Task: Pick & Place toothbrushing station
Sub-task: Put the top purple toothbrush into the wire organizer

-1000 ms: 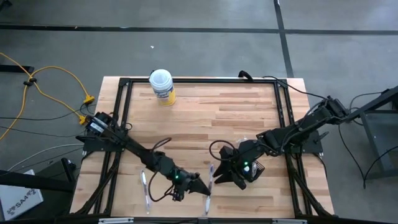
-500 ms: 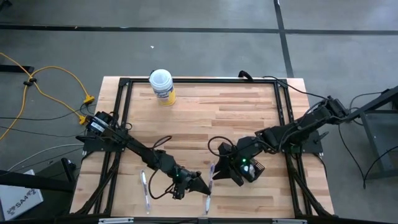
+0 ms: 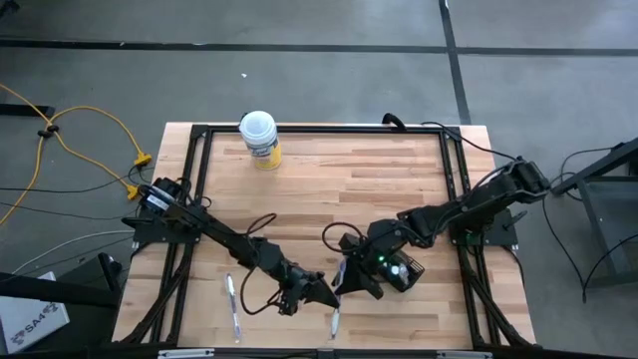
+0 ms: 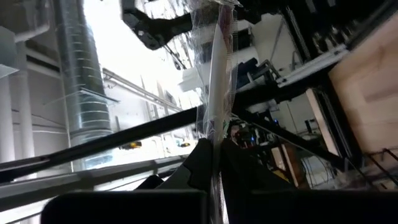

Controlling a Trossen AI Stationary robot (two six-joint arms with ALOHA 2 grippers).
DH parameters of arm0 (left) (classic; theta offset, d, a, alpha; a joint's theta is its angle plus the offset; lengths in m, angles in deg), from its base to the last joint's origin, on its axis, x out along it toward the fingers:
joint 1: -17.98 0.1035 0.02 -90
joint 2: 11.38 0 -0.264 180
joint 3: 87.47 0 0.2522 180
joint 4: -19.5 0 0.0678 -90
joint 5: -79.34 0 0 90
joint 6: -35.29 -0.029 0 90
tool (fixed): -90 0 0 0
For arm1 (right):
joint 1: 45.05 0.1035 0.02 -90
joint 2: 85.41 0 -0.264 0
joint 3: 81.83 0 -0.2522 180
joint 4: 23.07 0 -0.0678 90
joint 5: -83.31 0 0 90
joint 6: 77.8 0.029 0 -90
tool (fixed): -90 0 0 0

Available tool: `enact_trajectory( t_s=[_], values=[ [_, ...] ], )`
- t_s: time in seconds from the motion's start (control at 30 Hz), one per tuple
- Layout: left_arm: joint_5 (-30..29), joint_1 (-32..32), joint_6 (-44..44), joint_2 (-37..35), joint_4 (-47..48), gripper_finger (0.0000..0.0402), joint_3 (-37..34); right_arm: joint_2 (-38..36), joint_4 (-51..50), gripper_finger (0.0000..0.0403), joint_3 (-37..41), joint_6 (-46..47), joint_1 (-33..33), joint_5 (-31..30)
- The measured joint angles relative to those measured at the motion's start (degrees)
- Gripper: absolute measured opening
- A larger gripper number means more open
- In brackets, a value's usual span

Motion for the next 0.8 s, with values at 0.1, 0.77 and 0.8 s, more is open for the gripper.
enact_trajectory(
  t_s=[0.1,0.77,0.8],
  values=[
    [-0.1,-0.2,0.1,0.0,-0.4,0.0007,0.0,-0.1,0.4,0.0133,0.0,0.4,-0.6,1.3],
    [-4.7,-2.3,-0.8,-0.1,-0.3,0.0007,0.0,-1.7,-0.7,0.0077,0.0,-0.1,-0.6,1.2],
    [-4.8,-2.3,-0.8,-0.1,-0.3,0.0007,0.0,-1.7,-0.6,0.007,0.0,-0.1,-0.6,1.4]
  ],
)
